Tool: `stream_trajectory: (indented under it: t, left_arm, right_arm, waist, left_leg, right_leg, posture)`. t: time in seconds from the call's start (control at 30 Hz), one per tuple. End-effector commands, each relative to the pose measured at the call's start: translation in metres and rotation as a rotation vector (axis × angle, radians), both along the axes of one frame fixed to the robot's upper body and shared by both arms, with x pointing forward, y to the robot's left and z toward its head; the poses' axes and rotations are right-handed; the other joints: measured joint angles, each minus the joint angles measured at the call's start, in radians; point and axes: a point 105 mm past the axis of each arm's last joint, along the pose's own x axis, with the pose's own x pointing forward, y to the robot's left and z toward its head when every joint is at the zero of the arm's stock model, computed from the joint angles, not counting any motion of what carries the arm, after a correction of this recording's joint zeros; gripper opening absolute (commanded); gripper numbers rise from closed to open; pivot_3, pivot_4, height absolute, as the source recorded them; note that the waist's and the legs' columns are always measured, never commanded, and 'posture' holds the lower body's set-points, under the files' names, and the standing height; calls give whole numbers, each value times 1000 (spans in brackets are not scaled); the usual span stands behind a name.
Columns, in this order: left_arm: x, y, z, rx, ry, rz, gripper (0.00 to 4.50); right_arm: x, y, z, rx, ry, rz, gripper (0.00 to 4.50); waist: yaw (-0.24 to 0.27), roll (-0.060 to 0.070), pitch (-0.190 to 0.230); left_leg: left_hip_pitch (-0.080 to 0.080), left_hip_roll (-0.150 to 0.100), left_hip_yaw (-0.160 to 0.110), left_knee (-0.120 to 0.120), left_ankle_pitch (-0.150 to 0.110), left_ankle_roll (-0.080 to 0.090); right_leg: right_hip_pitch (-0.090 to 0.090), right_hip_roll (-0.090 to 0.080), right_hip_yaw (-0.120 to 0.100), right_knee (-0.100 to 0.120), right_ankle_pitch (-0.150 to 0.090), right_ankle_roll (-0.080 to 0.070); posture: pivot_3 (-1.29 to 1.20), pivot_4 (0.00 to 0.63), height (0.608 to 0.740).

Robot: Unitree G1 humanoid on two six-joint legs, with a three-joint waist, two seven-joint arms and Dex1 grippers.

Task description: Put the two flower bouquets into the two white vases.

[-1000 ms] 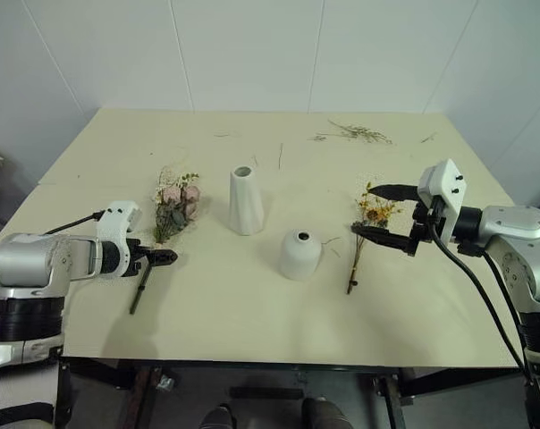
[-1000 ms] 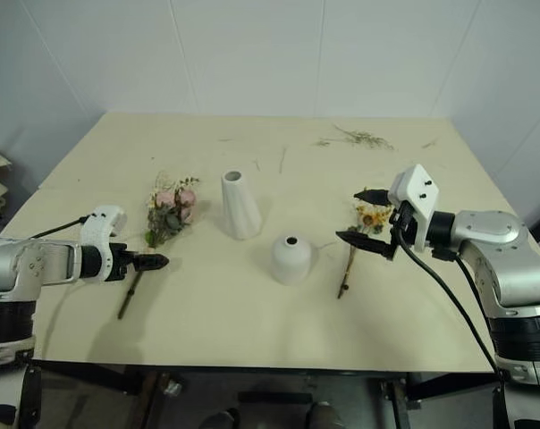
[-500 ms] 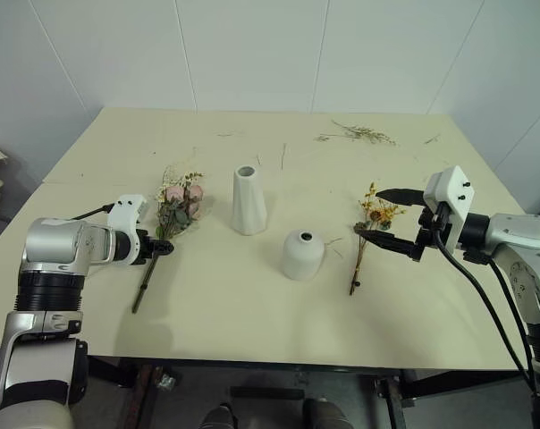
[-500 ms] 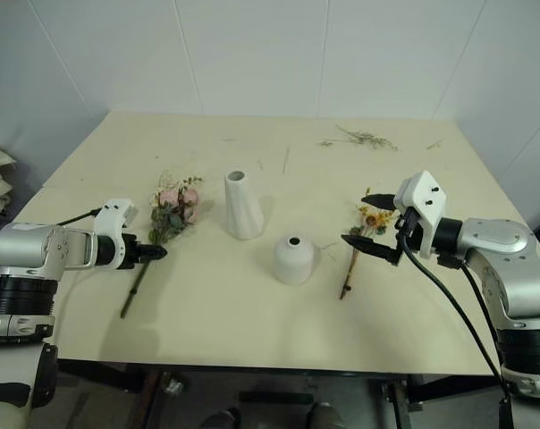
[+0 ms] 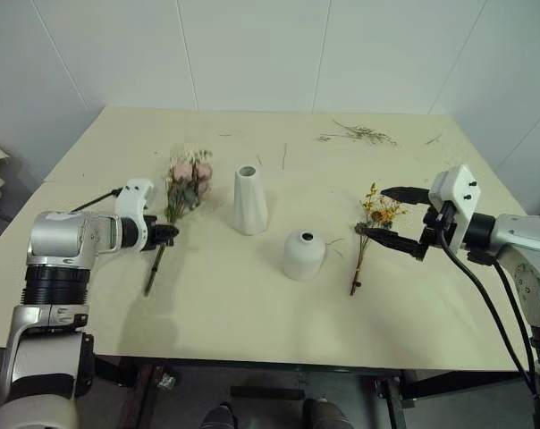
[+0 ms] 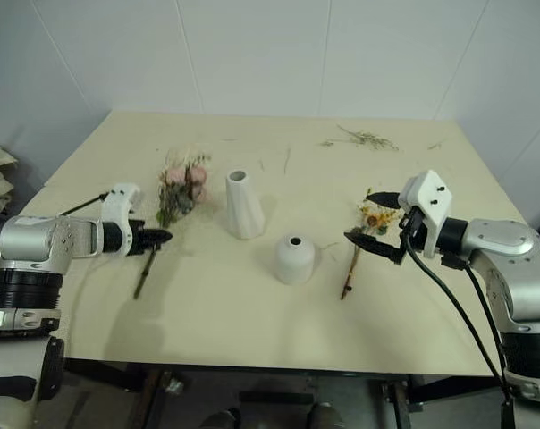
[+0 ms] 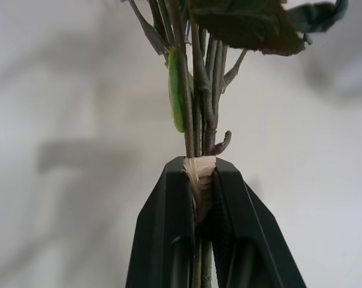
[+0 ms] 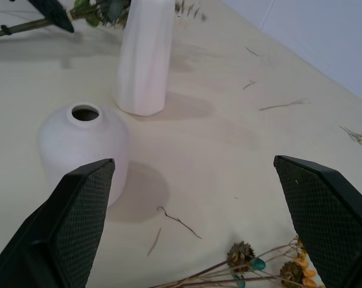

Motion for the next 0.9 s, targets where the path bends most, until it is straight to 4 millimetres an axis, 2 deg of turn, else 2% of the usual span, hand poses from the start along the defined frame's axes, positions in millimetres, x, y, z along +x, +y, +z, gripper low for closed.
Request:
stream_trajectory:
  t: [0.03, 0.1, 0.17, 0.27, 0.37, 0.57, 0.9]
  left_arm:
    - [18, 5, 63, -63, -343, 26, 79]
    - [24, 4, 91, -73, -529, 12, 79]
    - [27, 4, 100, -77, -601, 10, 79]
    - [31, 2, 133, -123, -796, 0, 79]
    - [25, -14, 173, -243, -1037, -97, 79]
    - [25, -52, 200, -409, -1123, -300, 79]
    - [8, -97, 216, -684, -1210, -582, 79]
  right_arm:
    - [-10, -3, 23, 34, -90, 8, 4500]
    - [-14, -3, 28, 73, -94, 21, 4500]
    - [-17, -3, 28, 82, -89, 23, 4500]
    - [-21, -5, 31, 128, -75, 22, 4500]
    - [-24, -8, 35, 151, -84, 8, 4500]
    - [-31, -5, 32, 152, -81, -6, 4500]
    - [-41, -9, 38, 237, -38, -60, 4500]
  waist:
    - [1, 0, 0]
    - [3, 0, 0]
    - [1, 0, 0]
    - [2, -1, 0]
    - [5, -1, 0]
    - [4, -1, 0]
    - [1, -2, 0]
  left_leg:
    - [0, 0, 0, 0, 0, 0]
    - [0, 0, 0, 0, 0, 0]
    - [-1, 0, 0, 0, 0, -1]
    - [0, 0, 0, 0, 0, 0]
    - [-1, 0, 0, 1, 0, 0]
    - [-2, -1, 0, 2, 0, 1]
    - [-2, -1, 0, 3, 0, 1]
  right_leg:
    - [0, 0, 0, 0, 0, 0]
    - [0, 0, 0, 0, 0, 0]
    - [0, 0, 0, -1, 1, 0]
    - [0, 0, 0, -1, 1, 1]
    - [0, 0, 0, -1, 1, 1]
    - [2, -1, 0, -3, 2, 3]
    - [1, 0, 0, -2, 2, 3]
  posture:
    - [0, 150, 740]
    - [0, 150, 740]
    - [0, 150, 740]
    - [0, 150, 740]
    - [0, 150, 740]
    - [0, 150, 740]
    - [0, 150, 740]
